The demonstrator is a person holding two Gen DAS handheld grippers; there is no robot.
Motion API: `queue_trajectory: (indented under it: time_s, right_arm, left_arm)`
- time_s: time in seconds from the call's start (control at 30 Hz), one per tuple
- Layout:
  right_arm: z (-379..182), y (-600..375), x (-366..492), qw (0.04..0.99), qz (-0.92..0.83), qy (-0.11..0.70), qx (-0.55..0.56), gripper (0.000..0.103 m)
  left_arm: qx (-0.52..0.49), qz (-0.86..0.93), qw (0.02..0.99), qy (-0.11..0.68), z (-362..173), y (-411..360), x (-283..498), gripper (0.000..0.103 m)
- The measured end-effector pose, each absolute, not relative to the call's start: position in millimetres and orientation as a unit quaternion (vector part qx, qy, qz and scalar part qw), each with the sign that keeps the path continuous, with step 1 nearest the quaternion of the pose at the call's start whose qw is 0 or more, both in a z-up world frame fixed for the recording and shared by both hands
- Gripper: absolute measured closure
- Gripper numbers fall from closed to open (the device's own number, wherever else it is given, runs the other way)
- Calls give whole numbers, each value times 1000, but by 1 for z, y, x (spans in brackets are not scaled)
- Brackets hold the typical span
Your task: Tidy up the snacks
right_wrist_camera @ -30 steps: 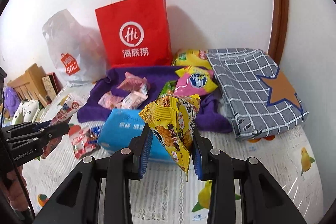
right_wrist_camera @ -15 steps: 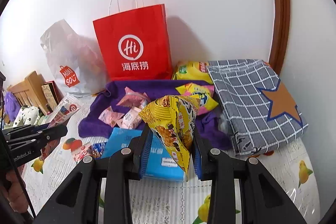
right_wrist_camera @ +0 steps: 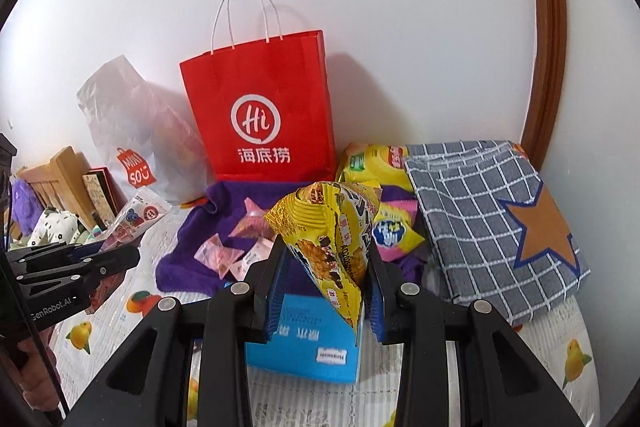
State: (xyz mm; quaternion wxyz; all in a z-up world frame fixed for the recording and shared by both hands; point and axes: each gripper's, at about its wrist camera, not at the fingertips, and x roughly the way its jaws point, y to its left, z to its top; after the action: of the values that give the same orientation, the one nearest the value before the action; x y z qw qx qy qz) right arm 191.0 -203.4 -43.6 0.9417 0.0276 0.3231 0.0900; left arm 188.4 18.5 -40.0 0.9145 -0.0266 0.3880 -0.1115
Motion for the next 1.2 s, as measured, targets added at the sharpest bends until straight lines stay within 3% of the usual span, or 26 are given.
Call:
queue_trajectory:
  time_s: [0.8, 1.2]
  right_arm:
    - [-39, -192, 296, 943, 97, 316, 25, 68]
    - [-72, -196, 346, 932, 96, 349, 29, 68]
  left_arm:
    - [-14, -88, 917, 390, -37, 17, 278, 83]
    - [-35, -88, 904, 417, -68, 23, 330, 83]
